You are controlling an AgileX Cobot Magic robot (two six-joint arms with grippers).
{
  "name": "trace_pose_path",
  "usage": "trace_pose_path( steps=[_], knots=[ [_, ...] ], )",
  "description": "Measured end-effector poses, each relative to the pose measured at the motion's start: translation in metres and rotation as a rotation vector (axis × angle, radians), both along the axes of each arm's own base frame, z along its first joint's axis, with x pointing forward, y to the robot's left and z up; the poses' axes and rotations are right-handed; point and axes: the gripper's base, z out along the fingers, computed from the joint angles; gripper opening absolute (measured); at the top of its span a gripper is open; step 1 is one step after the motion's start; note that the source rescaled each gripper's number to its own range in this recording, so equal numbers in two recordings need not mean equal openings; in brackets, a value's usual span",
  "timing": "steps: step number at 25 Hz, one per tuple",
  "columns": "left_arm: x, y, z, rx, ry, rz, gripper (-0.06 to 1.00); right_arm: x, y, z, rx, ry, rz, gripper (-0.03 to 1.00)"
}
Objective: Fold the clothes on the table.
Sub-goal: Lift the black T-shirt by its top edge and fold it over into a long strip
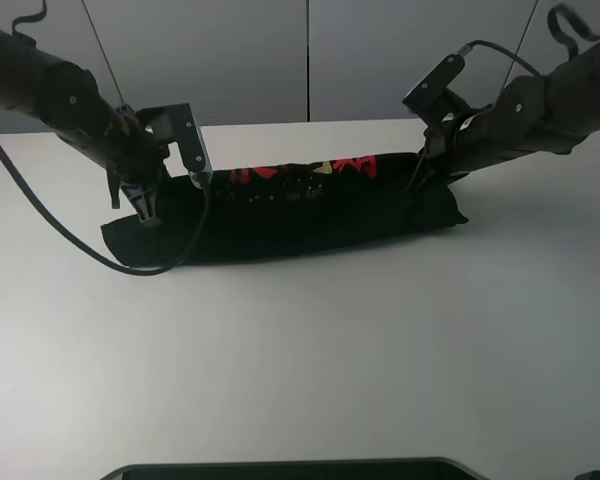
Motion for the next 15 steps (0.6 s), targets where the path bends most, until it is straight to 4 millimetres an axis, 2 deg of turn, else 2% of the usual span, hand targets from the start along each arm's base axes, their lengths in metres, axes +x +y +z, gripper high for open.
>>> trace_pose_path(
  steps=[4, 7, 9, 11, 15],
  knots=[
    [0.004, -0.002, -0.023, -0.022, 0.011, 0.026, 0.00, 0.007, 0.001, -0.028, -0.017, 0.039, -0.002, 0.01],
    [0.003, -0.002, -0.034, -0.015, 0.040, 0.033, 0.00, 0.011, 0.002, -0.031, -0.018, 0.035, -0.003, 0.06],
    [0.003, -0.002, -0.036, -0.015, 0.043, 0.035, 0.01, 0.015, 0.003, -0.029, -0.012, 0.023, -0.006, 0.16],
    [0.003, -0.002, -0.036, -0.016, 0.043, 0.037, 0.04, 0.017, 0.004, -0.026, -0.003, 0.014, -0.015, 0.32],
    [0.003, -0.002, -0.034, -0.018, 0.049, 0.048, 0.23, 0.020, 0.004, -0.004, 0.019, -0.042, -0.025, 0.66]
  ],
)
